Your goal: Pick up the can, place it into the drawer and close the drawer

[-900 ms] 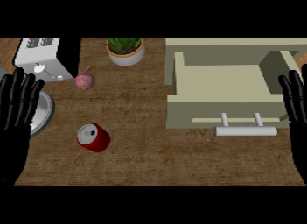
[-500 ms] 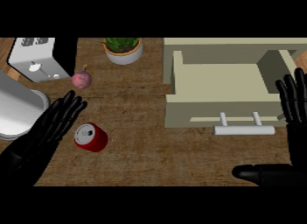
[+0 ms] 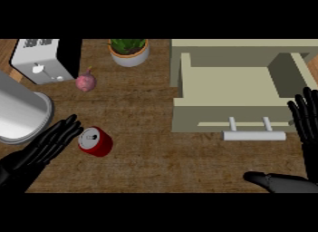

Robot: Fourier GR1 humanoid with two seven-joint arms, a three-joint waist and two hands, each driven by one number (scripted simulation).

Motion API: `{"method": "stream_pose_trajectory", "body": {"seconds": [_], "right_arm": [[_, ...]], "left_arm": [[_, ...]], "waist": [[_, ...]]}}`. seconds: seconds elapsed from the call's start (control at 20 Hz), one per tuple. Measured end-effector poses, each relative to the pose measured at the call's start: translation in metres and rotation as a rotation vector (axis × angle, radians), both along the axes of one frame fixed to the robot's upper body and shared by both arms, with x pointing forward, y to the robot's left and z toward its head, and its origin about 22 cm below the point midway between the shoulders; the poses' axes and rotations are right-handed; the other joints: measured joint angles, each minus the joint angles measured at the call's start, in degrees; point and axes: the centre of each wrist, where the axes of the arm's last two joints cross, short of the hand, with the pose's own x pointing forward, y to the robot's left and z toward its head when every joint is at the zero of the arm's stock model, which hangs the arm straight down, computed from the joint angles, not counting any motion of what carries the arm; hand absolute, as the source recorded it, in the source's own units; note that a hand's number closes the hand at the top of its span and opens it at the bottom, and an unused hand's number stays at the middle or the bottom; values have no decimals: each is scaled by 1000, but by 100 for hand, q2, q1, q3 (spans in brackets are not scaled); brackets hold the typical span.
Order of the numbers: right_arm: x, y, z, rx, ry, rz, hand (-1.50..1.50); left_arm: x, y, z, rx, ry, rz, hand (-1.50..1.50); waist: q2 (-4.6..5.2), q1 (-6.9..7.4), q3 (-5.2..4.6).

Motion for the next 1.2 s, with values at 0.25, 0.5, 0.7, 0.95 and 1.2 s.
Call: {"method": "stream_pose_trajectory", "body": {"seconds": [0.25,0.5,0.7,0.95,1.2], "right_arm": [[-8,-7,-13,6,13,-3,-150],[-20,-15,-16,4,12,-9,-150],[-18,-21,-20,2,14,-14,-150],[-24,-29,-18,2,13,-16,-150],[-28,-39,-21,4,11,-20,-150]], "left_arm": [[2,12,10,-10,38,11,-150],[10,20,9,-8,68,45,-150],[16,19,4,-5,82,67,-150],[27,23,-13,-1,88,71,-150],[29,12,-30,3,96,72,-150]], "waist": [[1,-5,1],[1,-14,1],[2,-10,0],[3,-15,-1],[3,-13,0]]}}
